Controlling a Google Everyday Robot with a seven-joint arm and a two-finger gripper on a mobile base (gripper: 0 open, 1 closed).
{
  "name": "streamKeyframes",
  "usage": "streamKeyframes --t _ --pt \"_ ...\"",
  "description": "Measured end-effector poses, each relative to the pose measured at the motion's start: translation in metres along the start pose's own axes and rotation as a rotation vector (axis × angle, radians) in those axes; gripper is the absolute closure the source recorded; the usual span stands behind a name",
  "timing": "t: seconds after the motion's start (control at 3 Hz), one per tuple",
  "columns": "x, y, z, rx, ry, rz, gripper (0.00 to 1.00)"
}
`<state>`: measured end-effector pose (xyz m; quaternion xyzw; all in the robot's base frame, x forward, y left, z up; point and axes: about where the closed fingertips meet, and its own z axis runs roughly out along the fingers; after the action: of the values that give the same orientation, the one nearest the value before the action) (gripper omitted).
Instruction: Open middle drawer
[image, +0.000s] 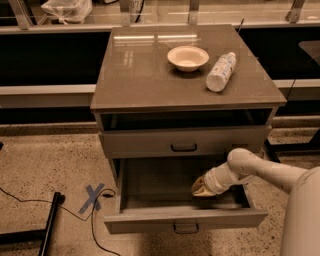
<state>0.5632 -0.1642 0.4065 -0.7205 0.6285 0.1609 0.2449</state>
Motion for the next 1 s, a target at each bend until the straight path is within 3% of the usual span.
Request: streamKeyframes --t 0.67,1.0 --pt "0.002 0.013 0.038 -0.069 -0.067 0.066 1.00" --pt "0.006 0.038 0.023 -0.137 -0.049 0.154 1.00"
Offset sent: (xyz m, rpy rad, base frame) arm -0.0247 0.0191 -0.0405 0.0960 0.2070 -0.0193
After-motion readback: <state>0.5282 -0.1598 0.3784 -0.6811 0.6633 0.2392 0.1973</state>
